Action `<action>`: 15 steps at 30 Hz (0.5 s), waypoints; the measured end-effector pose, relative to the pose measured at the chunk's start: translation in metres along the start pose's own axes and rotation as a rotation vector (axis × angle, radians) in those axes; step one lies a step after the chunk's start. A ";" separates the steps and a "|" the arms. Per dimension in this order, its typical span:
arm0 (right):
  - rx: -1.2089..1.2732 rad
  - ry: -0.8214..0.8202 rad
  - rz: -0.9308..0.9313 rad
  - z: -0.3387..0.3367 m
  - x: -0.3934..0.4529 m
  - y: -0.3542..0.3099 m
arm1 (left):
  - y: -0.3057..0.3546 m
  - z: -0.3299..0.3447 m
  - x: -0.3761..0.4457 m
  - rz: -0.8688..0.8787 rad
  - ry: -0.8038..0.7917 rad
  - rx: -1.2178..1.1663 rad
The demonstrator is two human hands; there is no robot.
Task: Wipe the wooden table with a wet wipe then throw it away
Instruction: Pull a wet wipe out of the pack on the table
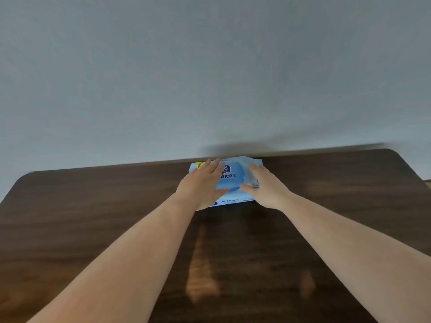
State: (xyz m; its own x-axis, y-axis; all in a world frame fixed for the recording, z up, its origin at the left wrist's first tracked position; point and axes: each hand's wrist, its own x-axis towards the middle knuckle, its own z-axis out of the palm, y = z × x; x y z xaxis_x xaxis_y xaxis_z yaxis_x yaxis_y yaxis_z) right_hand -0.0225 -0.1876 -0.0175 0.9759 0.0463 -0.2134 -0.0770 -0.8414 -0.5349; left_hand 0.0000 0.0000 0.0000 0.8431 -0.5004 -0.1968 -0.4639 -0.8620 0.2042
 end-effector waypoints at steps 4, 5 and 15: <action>-0.030 -0.035 0.026 0.007 -0.001 0.002 | 0.003 0.003 0.007 -0.066 -0.011 -0.020; -0.030 -0.039 0.032 0.009 0.000 0.003 | 0.004 0.003 0.009 -0.071 -0.004 -0.015; -0.025 -0.041 0.084 0.010 0.000 -0.002 | -0.003 0.004 0.019 -0.068 0.099 -0.017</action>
State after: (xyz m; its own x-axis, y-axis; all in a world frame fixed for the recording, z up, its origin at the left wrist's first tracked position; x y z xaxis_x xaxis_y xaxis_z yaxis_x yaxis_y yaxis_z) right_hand -0.0240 -0.1804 -0.0249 0.9570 -0.0030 -0.2901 -0.1523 -0.8563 -0.4935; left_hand 0.0165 -0.0069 -0.0085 0.8957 -0.4293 -0.1155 -0.4004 -0.8919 0.2102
